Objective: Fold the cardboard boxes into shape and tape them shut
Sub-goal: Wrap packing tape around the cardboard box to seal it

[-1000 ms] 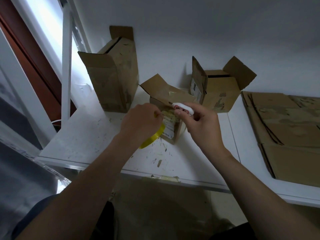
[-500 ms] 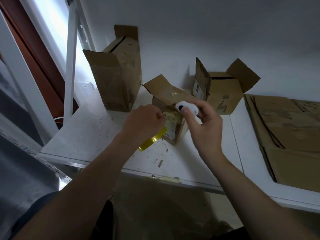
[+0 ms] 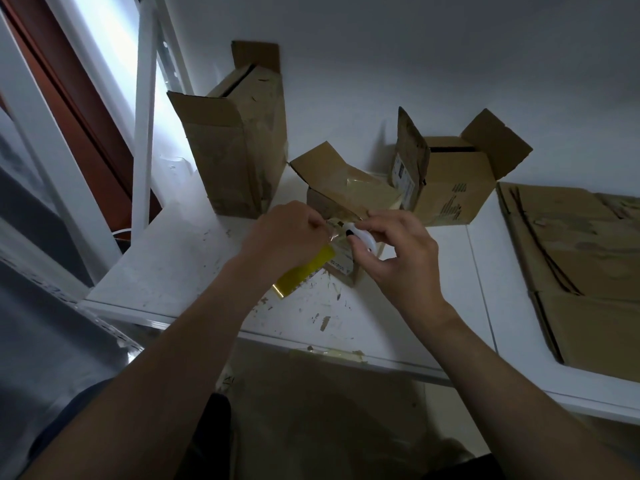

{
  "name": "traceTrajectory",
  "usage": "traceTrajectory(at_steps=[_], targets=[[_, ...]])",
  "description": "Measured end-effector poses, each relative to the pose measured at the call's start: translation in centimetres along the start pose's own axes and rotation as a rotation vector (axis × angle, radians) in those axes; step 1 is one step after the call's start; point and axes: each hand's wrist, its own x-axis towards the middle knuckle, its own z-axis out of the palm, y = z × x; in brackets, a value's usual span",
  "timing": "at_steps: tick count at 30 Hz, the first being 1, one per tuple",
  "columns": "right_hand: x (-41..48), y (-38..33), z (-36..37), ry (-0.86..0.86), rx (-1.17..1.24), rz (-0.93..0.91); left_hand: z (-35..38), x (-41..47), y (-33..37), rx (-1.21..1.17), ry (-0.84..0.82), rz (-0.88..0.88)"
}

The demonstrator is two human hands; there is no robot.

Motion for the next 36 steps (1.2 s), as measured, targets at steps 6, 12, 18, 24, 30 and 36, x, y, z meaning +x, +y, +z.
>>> traceTrajectory(at_steps=[6,12,18,24,30,36], targets=[[-0.2,-0.6,0.2,0.004,-0.053,-0.01,-0.2,-0.2,0.1,-0.007,0.002,0.016],[0.2,-1.5,0.3,0.021,-0.128,-0.019,-0.2,-0.4,0.3,0.008,0.022,0.033],[0.7,-1.6,-0.2,-0.035,-0.237,-0.139,-0.1,-0.3,0.1,0.008,0.011,0.022],[0.2,-0.3,-1.1,-0.199,-0.227,-0.192,-0.1,0.0,-1.0,0.029,0.053,-0.004],[-0.6,0.9,-2.6,-0.214,-0.01,-0.262,0.2,-0.4,-2.1,-0.01,-0.034,-0.06],[-1.9,4.3,-5.1,-0.562,-0.012,0.178,0.9,-1.7,-2.9,-0.025,-0.023,-0.059]])
